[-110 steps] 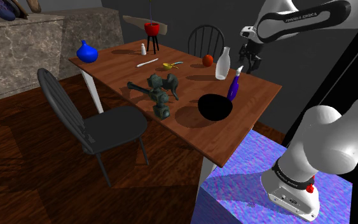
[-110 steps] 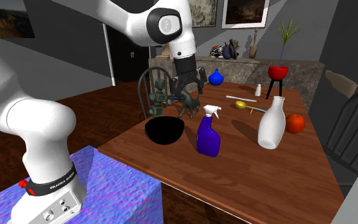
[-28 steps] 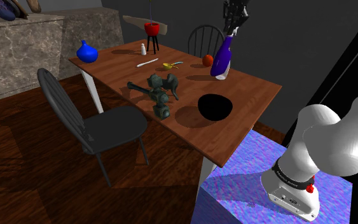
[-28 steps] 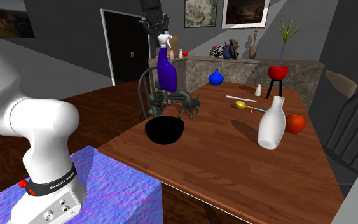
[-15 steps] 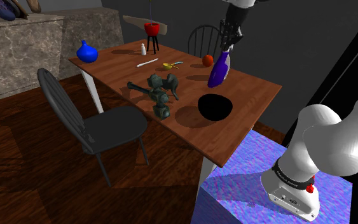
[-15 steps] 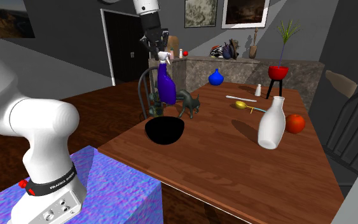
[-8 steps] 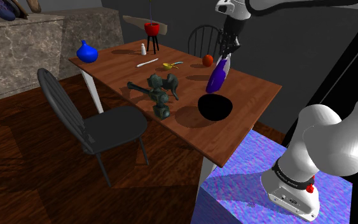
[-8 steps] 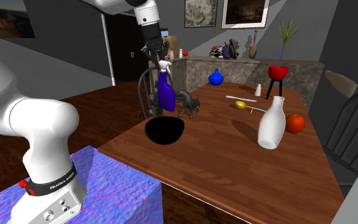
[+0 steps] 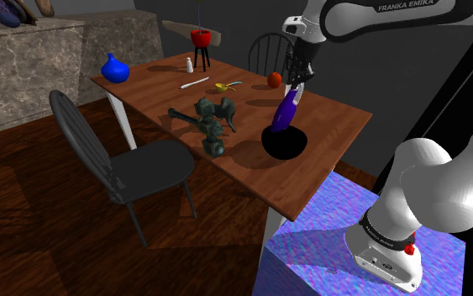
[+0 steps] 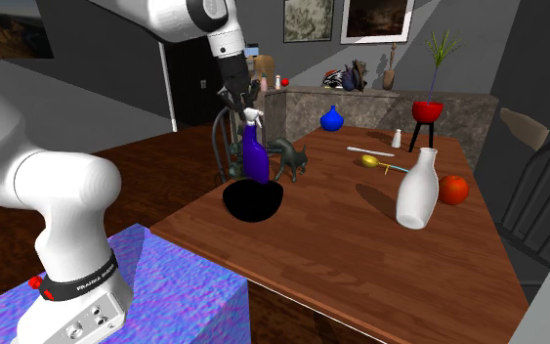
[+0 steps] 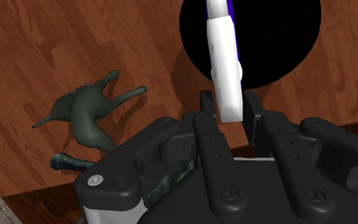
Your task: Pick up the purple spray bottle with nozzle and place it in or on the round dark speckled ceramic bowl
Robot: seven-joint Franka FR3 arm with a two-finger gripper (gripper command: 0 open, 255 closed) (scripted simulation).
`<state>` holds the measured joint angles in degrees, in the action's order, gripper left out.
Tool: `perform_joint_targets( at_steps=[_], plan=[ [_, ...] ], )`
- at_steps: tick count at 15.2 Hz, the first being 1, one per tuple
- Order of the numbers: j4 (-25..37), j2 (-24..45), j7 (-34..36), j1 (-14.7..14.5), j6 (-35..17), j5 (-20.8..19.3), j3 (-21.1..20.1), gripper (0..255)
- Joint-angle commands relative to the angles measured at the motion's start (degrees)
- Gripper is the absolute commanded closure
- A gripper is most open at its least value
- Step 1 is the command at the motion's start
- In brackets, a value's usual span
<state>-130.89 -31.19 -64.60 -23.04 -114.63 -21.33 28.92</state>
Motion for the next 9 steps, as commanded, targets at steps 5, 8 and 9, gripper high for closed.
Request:
perform_joint_targets(
  at_steps=[5,8,9],
  plan=[
    [-3.3,0.4,0.5,0.2,-3.7,-0.7,0.8,255],
    [-3.3,0.4,0.5,0.2,-3.7,-0.7,0.8,255],
    [-3.3,0.4,0.5,0.2,-3.7,-0.7,0.8,255]
  ],
)
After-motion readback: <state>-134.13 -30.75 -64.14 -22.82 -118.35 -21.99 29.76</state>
